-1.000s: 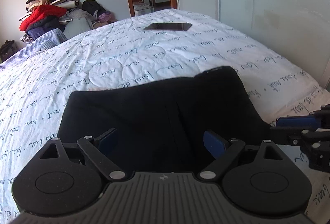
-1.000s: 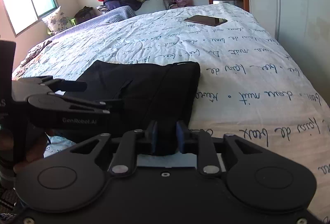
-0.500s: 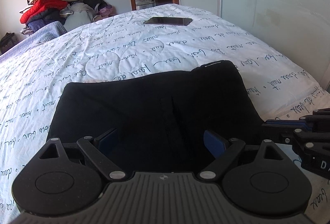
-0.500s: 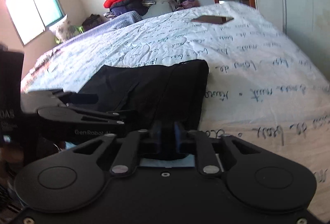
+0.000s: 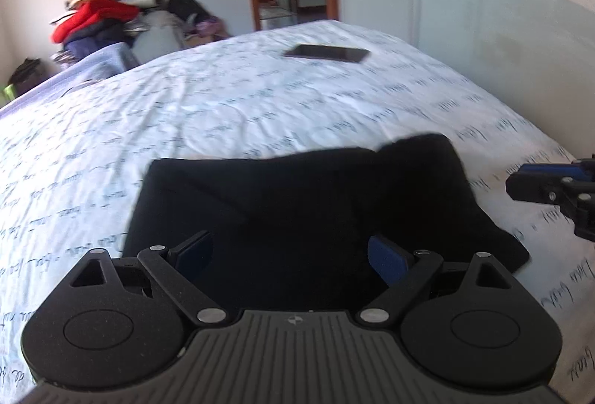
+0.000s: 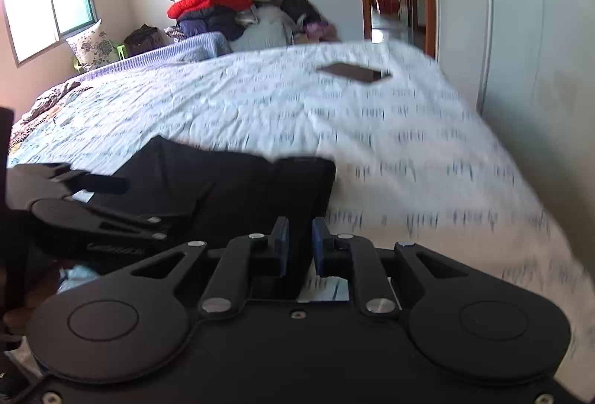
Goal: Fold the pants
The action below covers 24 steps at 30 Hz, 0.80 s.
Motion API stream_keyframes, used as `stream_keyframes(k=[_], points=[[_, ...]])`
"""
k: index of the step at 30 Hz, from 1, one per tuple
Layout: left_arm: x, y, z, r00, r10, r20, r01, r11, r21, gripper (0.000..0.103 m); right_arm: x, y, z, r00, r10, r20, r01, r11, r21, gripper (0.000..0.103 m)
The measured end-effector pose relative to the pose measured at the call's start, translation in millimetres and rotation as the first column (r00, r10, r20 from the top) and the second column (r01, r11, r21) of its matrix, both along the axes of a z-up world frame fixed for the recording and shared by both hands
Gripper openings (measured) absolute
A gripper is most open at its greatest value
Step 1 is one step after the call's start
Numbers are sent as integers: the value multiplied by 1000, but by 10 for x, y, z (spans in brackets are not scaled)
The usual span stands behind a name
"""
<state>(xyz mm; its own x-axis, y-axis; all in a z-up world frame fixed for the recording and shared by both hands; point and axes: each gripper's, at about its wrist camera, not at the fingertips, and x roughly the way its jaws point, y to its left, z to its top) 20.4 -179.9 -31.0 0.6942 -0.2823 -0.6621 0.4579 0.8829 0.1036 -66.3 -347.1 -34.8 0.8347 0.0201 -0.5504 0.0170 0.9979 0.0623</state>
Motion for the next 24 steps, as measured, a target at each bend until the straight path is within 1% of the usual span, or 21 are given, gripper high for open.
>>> stream_keyframes(k=[2,4,6,7,8,9,11,13,15,17,19,21,22,24], points=[[121,82,12,999,47,-22,-48,999,-11,92,292,39,-43,998,59,-18,-59,998,-6,13],[213,154,-16,995,92,-43,-92,996,-1,92,614,82,-170,993,102,-66,-103,995,-6,13],[284,206,-85,991,114,-63,-113,993,22,93,845,80,-311,989,102,-108,-106,994,-28,13],[316,217,-135,990,115,-79,-112,993,45,93,901,64,-345,990,89,-111,-93,995,-33,13],[324,234,-164,990,113,-87,-109,993,51,93,928,42,-332,991,64,-116,-68,997,-32,13],[303,276,-166,990,112,-81,-109,993,37,93,922,44,-286,992,46,-119,-50,998,-30,13],[265,325,-124,990,123,-64,-123,992,16,92,845,144,-149,997,29,-71,-33,998,-62,14],[221,375,-79,989,140,-43,-139,990,7,92,835,300,-55,996,78,-50,-81,995,-62,14],[185,423,-51,989,148,-21,-148,989,12,92,926,526,-36,985,162,-55,-165,984,-63,14],[141,488,-35,987,160,-4,-159,987,30,92,1069,735,-91,973,216,-80,-223,972,-78,14],[100,594,-44,986,169,-3,-169,985,44,93,1269,897,-215,960,252,-120,-263,961,-86,14],[99,685,-114,986,160,-53,-157,985,65,94,1473,938,-389,958,236,-165,-254,962,-98,13],[87,730,-156,986,151,-74,-147,987,58,95,1536,936,-434,961,219,-170,-238,966,-103,13],[31,834,-178,985,153,-75,-152,988,18,96,1559,976,-349,965,208,-158,-225,969,-103,13]])
